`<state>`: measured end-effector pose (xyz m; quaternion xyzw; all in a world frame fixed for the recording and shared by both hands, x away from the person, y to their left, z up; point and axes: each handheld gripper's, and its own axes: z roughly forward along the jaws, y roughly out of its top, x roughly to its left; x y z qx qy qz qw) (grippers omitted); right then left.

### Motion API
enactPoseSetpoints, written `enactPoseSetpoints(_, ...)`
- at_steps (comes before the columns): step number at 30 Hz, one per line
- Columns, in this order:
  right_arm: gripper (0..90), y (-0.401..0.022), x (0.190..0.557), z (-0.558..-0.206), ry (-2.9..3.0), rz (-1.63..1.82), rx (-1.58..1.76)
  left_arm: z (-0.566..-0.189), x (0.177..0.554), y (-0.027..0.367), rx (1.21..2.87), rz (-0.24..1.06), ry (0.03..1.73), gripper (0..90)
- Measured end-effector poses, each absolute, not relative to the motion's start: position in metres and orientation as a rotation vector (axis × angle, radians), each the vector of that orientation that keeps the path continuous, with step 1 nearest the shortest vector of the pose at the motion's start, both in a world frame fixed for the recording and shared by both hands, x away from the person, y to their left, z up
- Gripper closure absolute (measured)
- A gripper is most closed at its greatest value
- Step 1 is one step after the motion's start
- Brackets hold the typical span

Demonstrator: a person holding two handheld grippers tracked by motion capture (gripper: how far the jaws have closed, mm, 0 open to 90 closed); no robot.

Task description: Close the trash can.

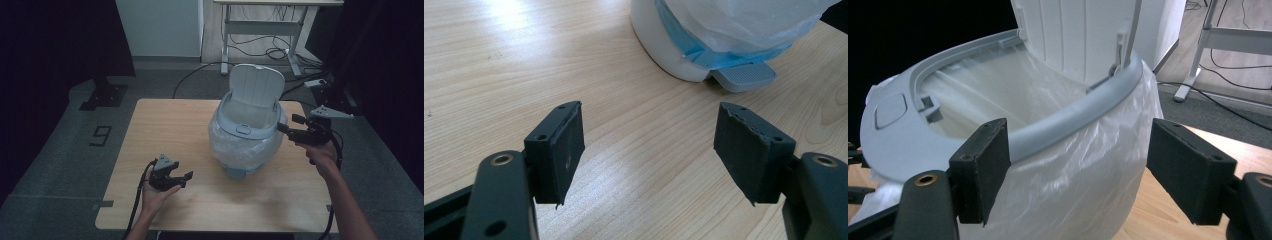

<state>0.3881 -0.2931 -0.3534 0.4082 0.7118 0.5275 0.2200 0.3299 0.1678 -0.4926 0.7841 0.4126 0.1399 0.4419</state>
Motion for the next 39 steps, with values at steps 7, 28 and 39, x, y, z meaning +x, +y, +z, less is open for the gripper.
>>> enactPoseSetpoints(7,24.4,-0.293,0.399,-0.341,1.954,1.473,1.121,-0.494,0.331,0.168,1.952,0.328,1.026,27.6)
enactPoseSetpoints(28,23.6,-0.284,0.446,-0.313,1.94,1.471,1.127,-0.497,0.331,0.167,1.96,0.272,1.012,26.9)
enactPoseSetpoints(39,23.6,-0.279,0.48,-0.3,1.936,1.5,1.16,-0.499,0.332,0.165,1.974,0.264,1.008,27.0)
